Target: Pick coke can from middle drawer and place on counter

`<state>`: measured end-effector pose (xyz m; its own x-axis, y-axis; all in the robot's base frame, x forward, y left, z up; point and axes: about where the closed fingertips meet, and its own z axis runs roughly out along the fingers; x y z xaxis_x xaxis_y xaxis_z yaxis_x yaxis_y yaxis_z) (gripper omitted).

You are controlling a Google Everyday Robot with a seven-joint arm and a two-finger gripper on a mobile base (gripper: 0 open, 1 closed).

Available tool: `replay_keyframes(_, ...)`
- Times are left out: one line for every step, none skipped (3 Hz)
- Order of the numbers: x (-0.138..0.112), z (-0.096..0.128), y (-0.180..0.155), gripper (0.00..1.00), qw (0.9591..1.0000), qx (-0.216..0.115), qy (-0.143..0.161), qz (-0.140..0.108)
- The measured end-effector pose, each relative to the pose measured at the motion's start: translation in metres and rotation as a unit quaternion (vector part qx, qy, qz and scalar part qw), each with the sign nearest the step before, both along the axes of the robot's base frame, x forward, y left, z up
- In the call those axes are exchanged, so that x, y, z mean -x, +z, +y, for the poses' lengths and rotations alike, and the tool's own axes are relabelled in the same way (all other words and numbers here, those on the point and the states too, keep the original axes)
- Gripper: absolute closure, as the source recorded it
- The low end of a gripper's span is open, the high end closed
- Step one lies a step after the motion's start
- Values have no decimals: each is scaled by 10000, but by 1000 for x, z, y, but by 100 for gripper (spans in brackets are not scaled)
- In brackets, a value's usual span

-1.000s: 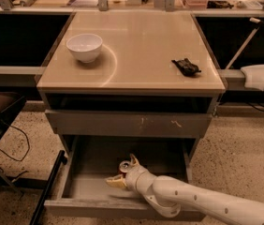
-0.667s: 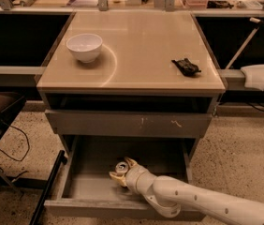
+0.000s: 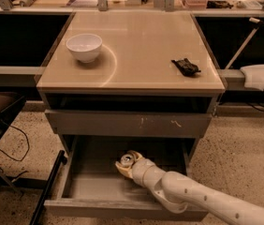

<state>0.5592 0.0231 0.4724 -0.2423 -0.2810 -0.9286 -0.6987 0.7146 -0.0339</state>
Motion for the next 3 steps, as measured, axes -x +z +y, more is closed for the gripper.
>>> replay_keyframes(-49,-65,63,100,9984,-424,-298,-244)
replay_keyframes(-49,-65,62,100,9984,-425,-297,-243)
replay_keyframes(-49,-65,60,100,9984,-425,-297,-243)
